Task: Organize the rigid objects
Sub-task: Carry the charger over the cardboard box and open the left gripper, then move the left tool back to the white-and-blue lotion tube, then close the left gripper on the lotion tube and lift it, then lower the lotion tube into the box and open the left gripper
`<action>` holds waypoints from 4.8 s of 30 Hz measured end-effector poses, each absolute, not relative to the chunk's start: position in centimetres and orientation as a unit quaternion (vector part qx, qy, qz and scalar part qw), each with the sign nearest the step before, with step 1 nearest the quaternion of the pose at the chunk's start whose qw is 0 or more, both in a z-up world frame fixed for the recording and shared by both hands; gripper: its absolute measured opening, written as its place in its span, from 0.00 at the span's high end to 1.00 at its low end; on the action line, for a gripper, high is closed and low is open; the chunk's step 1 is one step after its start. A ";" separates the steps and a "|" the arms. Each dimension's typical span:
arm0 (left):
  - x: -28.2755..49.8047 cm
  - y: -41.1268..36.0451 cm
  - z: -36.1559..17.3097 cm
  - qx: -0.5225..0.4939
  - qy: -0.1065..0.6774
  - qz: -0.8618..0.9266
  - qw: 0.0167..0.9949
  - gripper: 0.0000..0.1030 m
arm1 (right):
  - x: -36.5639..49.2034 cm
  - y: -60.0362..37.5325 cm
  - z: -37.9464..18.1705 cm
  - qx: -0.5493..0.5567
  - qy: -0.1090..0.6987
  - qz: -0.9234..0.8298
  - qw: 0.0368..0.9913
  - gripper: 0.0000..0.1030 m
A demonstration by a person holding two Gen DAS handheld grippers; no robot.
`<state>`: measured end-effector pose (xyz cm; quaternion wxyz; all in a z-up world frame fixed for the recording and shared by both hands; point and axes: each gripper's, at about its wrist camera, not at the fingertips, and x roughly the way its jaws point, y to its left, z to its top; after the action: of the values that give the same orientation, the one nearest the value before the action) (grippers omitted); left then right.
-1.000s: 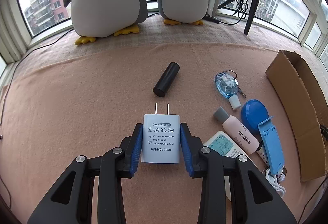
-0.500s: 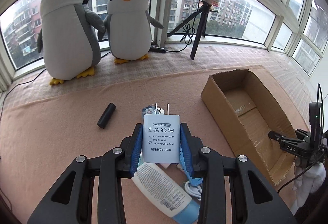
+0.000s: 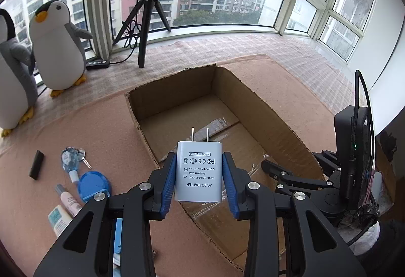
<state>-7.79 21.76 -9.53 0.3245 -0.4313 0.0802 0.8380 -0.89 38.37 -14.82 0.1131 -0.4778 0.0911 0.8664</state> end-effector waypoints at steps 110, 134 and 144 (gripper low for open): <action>-7.4 3.4 -10.9 -0.452 -0.009 0.882 0.137 0.54 | -2.1 37.6 -14.3 -0.499 0.064 0.856 0.118 0.54; -11.2 20.9 -8.2 -0.431 0.043 0.861 0.266 0.54 | -2.2 37.4 -14.4 -0.498 0.071 0.857 0.115 0.54; -12.6 23.6 -9.6 -0.449 0.057 0.852 0.263 0.54 | -2.4 37.4 -14.4 -0.498 0.072 0.857 0.115 0.54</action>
<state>-12.58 23.62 -9.65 0.2629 -0.4489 0.0565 0.8522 -2.37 37.44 -14.41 0.1153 -0.4975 0.0724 0.8567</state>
